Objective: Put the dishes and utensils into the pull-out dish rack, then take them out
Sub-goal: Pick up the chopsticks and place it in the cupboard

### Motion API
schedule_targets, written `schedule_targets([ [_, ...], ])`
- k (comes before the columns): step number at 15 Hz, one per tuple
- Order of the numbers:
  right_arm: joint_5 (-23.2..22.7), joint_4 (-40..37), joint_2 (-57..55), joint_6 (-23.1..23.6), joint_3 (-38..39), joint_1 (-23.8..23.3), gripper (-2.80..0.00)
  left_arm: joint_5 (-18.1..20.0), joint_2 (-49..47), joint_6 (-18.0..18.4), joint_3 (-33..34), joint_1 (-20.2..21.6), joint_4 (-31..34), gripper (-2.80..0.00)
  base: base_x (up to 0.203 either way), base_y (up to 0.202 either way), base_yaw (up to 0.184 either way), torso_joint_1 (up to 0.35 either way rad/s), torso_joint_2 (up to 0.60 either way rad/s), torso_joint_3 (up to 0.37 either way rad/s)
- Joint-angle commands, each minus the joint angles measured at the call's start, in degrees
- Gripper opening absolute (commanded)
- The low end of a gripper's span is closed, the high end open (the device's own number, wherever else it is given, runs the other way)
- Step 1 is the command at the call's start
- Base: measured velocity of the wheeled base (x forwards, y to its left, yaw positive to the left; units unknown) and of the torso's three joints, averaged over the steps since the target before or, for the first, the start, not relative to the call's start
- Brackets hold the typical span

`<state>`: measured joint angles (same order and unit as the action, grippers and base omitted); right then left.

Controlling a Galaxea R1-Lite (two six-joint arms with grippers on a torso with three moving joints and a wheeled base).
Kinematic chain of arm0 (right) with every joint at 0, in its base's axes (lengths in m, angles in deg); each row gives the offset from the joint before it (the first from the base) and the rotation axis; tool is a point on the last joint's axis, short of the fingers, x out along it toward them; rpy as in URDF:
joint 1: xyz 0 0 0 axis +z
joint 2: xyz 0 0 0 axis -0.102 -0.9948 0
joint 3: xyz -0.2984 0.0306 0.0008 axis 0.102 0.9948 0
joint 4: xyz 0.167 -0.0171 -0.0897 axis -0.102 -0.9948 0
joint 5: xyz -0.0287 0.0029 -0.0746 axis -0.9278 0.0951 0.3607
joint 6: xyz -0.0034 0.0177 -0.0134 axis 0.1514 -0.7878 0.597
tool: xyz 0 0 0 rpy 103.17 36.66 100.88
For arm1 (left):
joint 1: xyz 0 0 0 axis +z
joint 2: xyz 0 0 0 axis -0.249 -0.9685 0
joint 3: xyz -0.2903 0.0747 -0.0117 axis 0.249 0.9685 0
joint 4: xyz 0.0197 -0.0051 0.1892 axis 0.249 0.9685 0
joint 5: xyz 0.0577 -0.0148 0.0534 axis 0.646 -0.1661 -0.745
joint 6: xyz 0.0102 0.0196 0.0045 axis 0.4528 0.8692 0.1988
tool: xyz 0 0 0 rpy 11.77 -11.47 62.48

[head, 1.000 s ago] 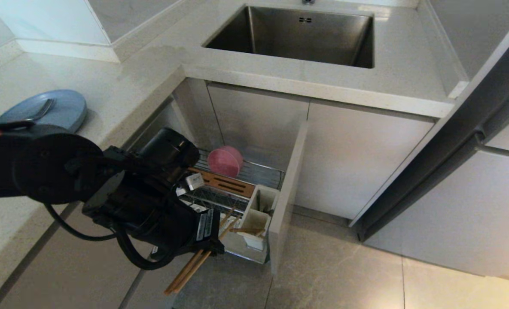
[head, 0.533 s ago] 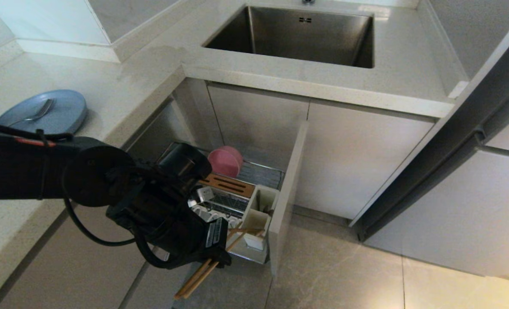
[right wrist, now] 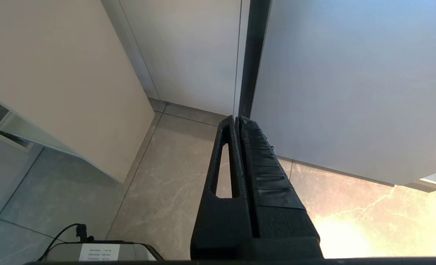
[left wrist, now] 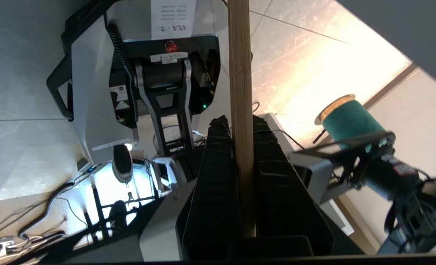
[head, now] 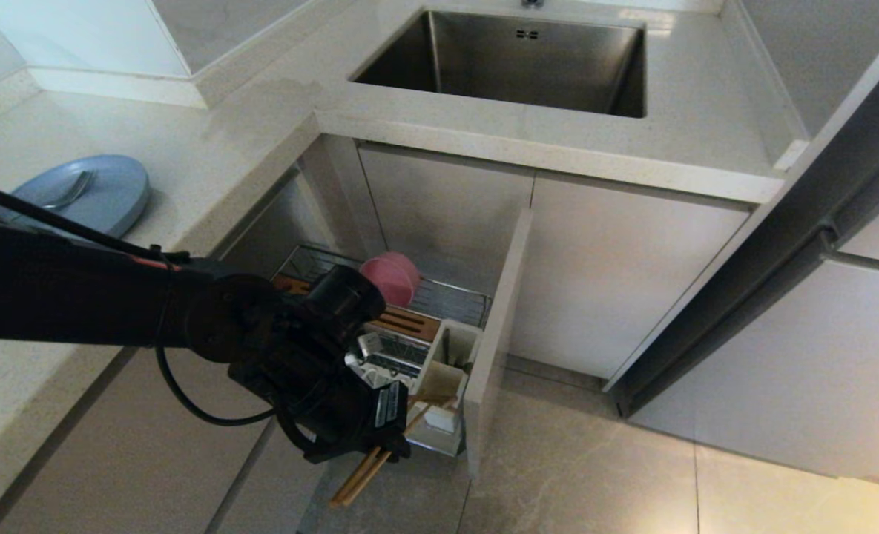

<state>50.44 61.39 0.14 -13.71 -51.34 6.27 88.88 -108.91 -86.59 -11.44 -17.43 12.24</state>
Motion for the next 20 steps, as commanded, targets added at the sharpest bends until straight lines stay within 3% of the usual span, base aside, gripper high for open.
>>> schedule_targets([
  [1,0.02,0.03,0.0,-0.02,0.49,0.02,-2.8,0.1,-2.46,-0.24,-0.04,0.2,-0.3,-2.8,0.0,0.0,0.0,0.0,0.0,0.0],
  [6,0.02,0.03,0.0,-0.02,0.45,0.02,-2.8,0.14,-5.81,-0.32,-0.6,0.21,-4.39,-2.8,0.0,0.0,0.0,0.0,0.0,0.0],
  [17,0.02,0.03,0.0,-0.02,0.46,0.02,-2.8,-0.08,-9.66,-0.41,-2.75,0.29,-6.05,-2.8,0.0,0.0,0.0,0.0,0.0,0.0],
  [20,0.02,0.03,0.0,-0.02,0.44,0.02,-2.8,-0.32,-12.06,-0.48,-2.78,1.38,-9.44,-2.8,0.0,0.0,0.0,0.0,0.0,0.0],
])
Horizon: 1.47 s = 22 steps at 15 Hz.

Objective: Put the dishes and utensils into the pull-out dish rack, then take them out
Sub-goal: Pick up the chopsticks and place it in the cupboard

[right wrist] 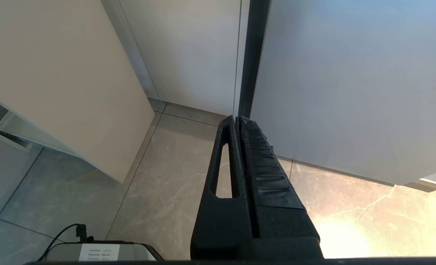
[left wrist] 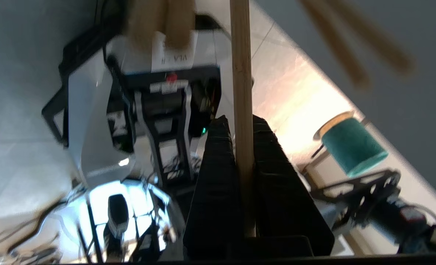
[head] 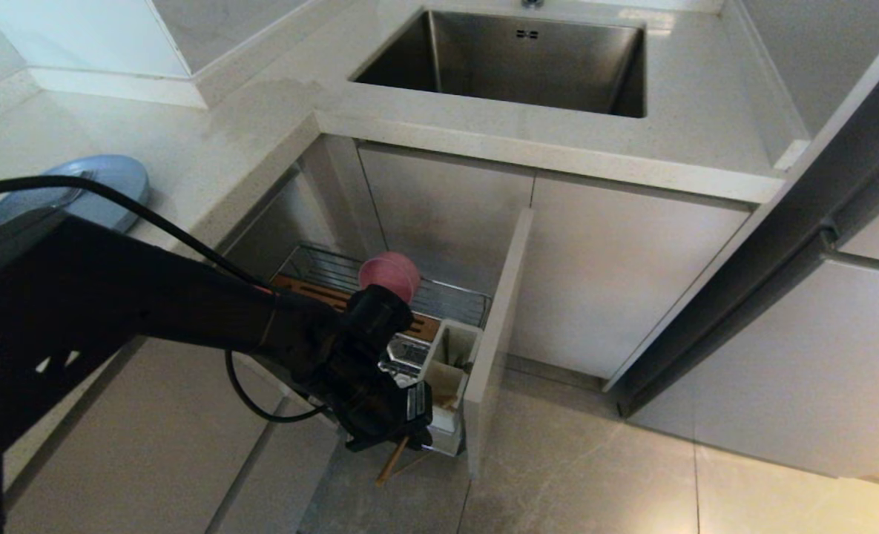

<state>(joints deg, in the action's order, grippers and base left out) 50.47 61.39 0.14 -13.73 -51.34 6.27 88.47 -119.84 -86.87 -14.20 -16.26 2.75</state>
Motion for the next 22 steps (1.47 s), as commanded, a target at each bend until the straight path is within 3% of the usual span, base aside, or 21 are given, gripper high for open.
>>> schedule_targets([
  [1,0.0,0.03,0.0,0.01,0.47,0.02,-2.8,0.08,-1.77,-0.22,0.03,0.53,-1.04,-2.8,0.0,0.0,0.0,0.0,0.0,0.0],
  [7,0.0,0.03,0.0,0.01,0.47,0.02,-2.8,0.09,-5.36,-0.22,-0.06,1.04,-7.76,-2.8,0.0,0.0,0.0,0.0,0.0,0.0],
  [15,0.0,0.03,0.0,0.01,0.44,0.02,-2.8,0.01,-6.05,-0.18,-1.54,1.5,-8.31,-2.8,0.0,0.0,0.0,0.0,0.0,0.0],
  [16,0.0,0.03,0.0,0.01,0.53,0.02,-2.8,0.01,-6.05,-0.22,-1.74,1.5,-8.31,0.0,0.0,0.0,0.0,0.0,0.0,0.0],
  [22,0.0,0.03,0.0,0.01,0.52,0.02,-2.8,-0.4,-5.57,-0.33,-2.69,1.41,-8.31,0.0,0.0,0.0,0.0,0.0,0.0,0.0],
])
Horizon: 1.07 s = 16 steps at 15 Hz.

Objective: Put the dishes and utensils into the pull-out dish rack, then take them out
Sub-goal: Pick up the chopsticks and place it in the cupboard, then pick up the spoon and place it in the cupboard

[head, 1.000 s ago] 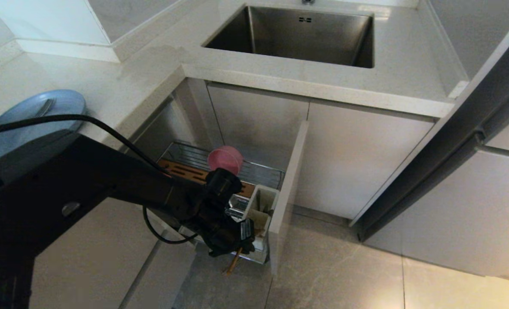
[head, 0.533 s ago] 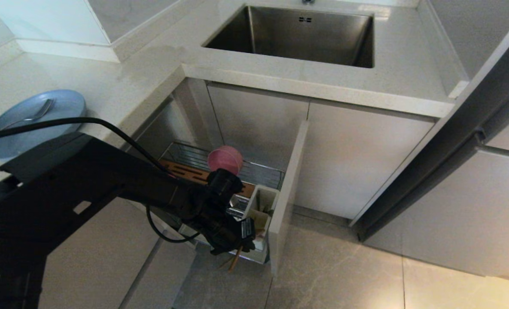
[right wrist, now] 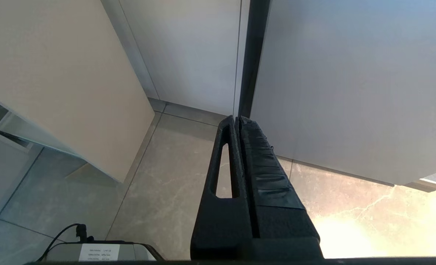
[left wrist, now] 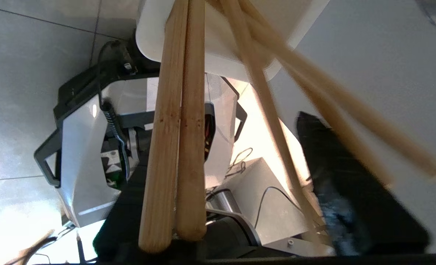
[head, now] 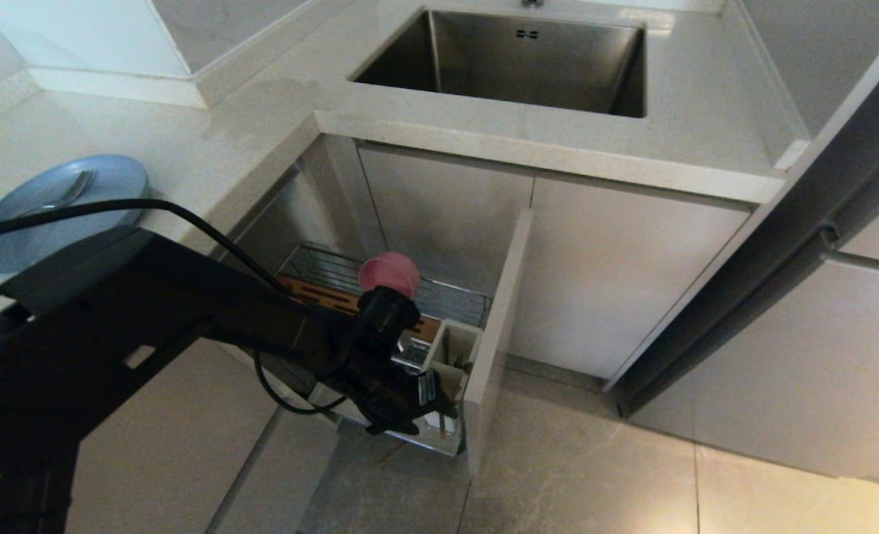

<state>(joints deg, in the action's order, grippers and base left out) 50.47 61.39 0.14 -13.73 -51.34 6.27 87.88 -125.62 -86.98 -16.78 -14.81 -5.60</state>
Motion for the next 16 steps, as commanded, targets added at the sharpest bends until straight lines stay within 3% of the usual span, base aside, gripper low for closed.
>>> schedule_targets([
  [1,0.0,0.03,0.0,0.01,0.49,0.02,-2.8,-0.3,0.66,-0.2,-0.1,-0.03,0.05,0.0,0.0,0.0,0.0,0.0,0.0,0.0],
  [6,0.0,0.03,0.0,0.01,0.44,0.02,-2.8,-1.43,3.47,-0.29,-0.13,-0.03,0.34,0.0,0.0,0.0,0.0,0.0,0.0,0.0],
  [14,0.0,0.03,0.0,0.01,0.53,0.02,-2.8,-8.37,14.32,-0.29,1.34,-0.61,2.02,0.0,0.0,0.0,0.0,0.0,0.0,0.0],
  [15,0.0,0.03,0.0,0.01,0.47,0.02,-2.8,-9.15,15.94,-0.24,2.02,-0.79,2.07,-2.8,0.0,0.0,0.0,0.0,0.0,0.0],
  [16,0.0,0.03,0.0,0.01,0.44,0.02,-2.8,-10.15,17.73,-0.21,2.85,-1.18,2.12,-2.8,0.0,0.0,0.0,0.0,0.0,0.0],
])
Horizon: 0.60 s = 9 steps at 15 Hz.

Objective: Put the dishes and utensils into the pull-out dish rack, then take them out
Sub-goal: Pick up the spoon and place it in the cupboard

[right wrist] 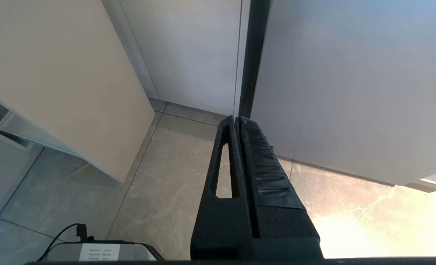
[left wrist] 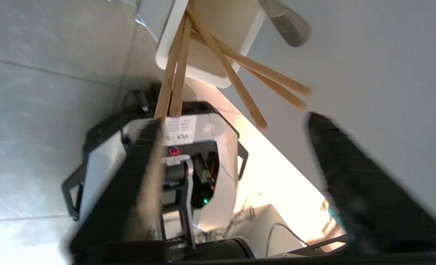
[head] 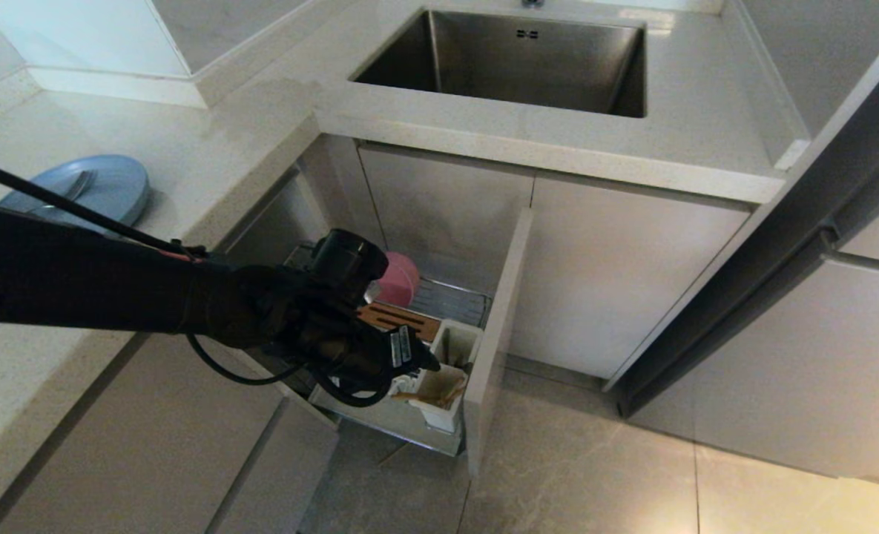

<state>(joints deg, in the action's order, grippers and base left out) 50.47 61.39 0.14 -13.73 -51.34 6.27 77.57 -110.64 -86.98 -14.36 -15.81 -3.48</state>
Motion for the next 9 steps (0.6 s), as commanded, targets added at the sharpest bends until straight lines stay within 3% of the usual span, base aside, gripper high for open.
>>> schedule_targets([
  [1,0.0,0.03,0.0,0.01,0.45,0.02,-2.8,-1.15,4.35,-0.2,1.2,-0.44,0.04,-2.8,0.0,0.0,0.0,0.0,0.0,0.0],
  [6,0.0,0.03,0.0,0.01,0.44,0.02,-2.8,-4.63,13.96,-0.15,3.3,-0.7,1.71,-2.8,0.0,0.0,0.0,0.0,0.0,0.0],
  [9,0.0,0.03,0.0,0.01,0.45,0.02,-2.8,-9.13,21.1,0.03,2.94,-0.85,3.09,-2.8,0.0,0.0,0.0,0.0,0.0,0.0],
])
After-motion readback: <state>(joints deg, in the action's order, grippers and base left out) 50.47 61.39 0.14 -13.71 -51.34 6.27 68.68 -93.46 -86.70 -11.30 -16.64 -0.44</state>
